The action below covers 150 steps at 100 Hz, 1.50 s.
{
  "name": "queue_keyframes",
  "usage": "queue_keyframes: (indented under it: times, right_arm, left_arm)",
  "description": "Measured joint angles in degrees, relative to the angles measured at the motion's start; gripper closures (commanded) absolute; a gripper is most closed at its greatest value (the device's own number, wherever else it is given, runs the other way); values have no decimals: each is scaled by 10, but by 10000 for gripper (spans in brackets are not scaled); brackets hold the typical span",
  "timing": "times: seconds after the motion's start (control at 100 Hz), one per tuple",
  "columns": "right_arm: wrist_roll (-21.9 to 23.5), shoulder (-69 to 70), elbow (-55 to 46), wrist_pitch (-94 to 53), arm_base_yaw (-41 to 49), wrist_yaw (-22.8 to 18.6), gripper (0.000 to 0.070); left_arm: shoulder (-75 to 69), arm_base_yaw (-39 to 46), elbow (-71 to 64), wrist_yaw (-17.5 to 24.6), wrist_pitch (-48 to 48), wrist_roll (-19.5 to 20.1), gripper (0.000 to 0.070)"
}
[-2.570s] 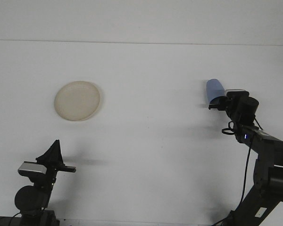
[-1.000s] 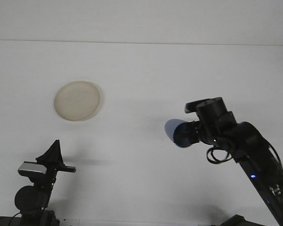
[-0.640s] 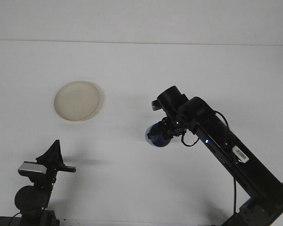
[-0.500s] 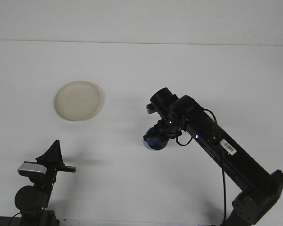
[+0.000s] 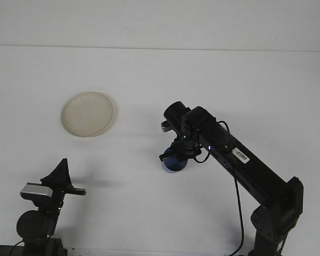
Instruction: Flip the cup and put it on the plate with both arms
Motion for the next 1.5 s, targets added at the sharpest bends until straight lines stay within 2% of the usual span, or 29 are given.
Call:
queue_keyframes:
  times: [0.75,0.79,0.94,1.06,1.21,1.5]
  right_arm:
    - [-17,30,0,0,0,-2,681]
    - [-17,30,0,0,0,-2,654]
    - [-17,30,0,0,0,-2,482]
    - [-17,30,0,0,0,-2,451]
    - [-17,30,6,0,-4,-2,337]
    - [-20,25,71,0,-18,-3,322]
  left_arm:
    - [0,0,0,0,0,0,689]
    - [0,0,0,0,0,0,689]
    - [0,0,0,0,0,0,689]
    - [0,0,0,0,0,0,689]
    - [0,0,0,0,0,0,689]
    - [0,0,0,0,0,0,689]
